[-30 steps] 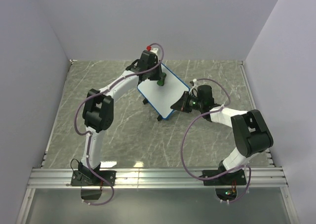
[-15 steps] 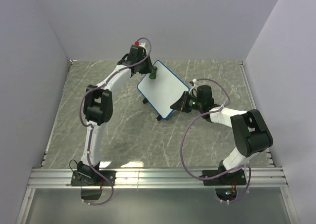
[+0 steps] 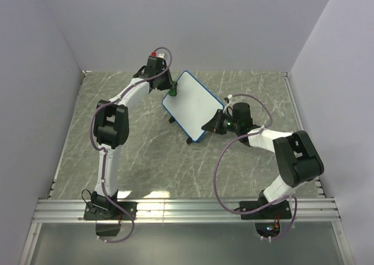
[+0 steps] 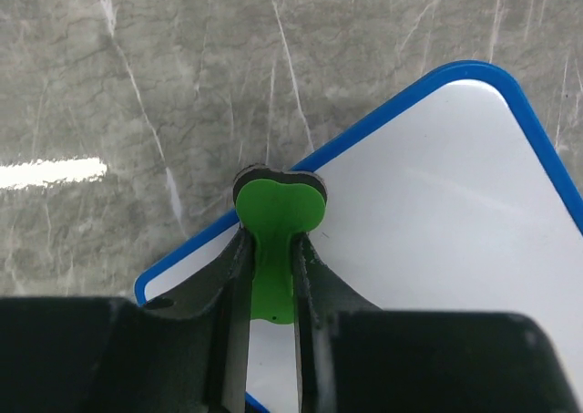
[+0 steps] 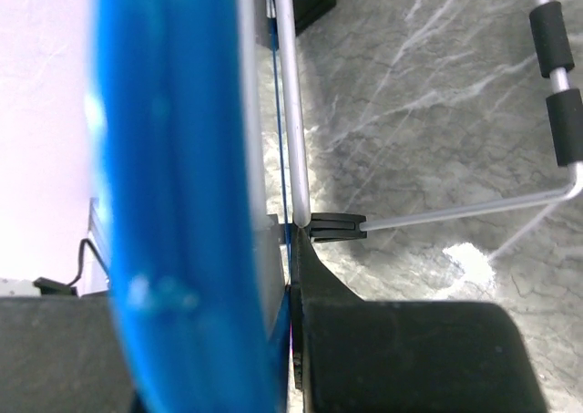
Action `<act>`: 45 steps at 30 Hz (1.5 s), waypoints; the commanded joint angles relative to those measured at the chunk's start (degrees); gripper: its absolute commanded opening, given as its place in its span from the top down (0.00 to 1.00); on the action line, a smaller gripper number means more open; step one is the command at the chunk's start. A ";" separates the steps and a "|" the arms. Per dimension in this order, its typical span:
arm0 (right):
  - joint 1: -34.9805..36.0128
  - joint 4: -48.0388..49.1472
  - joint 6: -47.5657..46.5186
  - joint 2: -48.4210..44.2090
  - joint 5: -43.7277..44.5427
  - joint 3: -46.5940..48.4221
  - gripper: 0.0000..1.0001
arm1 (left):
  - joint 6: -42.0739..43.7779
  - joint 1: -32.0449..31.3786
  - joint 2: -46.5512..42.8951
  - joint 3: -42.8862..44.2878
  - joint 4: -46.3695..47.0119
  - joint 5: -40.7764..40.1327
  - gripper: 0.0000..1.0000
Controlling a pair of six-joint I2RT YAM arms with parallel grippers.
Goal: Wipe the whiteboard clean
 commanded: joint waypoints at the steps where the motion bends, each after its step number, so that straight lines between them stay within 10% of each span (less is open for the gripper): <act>1: 3.96 -15.48 -2.18 0.84 -0.95 -4.95 1.00 | 0.22 0.89 -5.17 0.31 -4.12 -0.32 1.00; 21: 3.96 -9.69 3.71 -13.06 5.56 -18.05 1.00 | 2.67 8.11 -19.58 -22.16 -3.50 -6.55 1.00; 27: 4.04 -8.53 5.29 -14.28 6.53 -18.84 0.57 | 3.38 8.11 -20.99 -30.78 -3.77 -7.97 0.98; 28: 4.04 -8.97 5.30 -16.11 6.71 -18.93 0.31 | 3.47 8.11 -21.34 -31.93 -3.42 -7.97 0.96; 38: 4.04 -28.03 3.01 -41.60 12.50 -17.09 0.09 | 4.26 8.11 -24.42 -38.88 -2.18 -7.97 0.49; 41: 3.96 -34.28 2.31 -48.37 13.74 -15.51 0.08 | 4.00 8.02 -26.09 -39.15 -2.45 -7.97 0.01; 45: 4.04 -41.04 1.61 -55.57 13.83 -14.71 0.07 | 3.12 7.84 -29.77 -39.59 -3.06 -7.97 0.01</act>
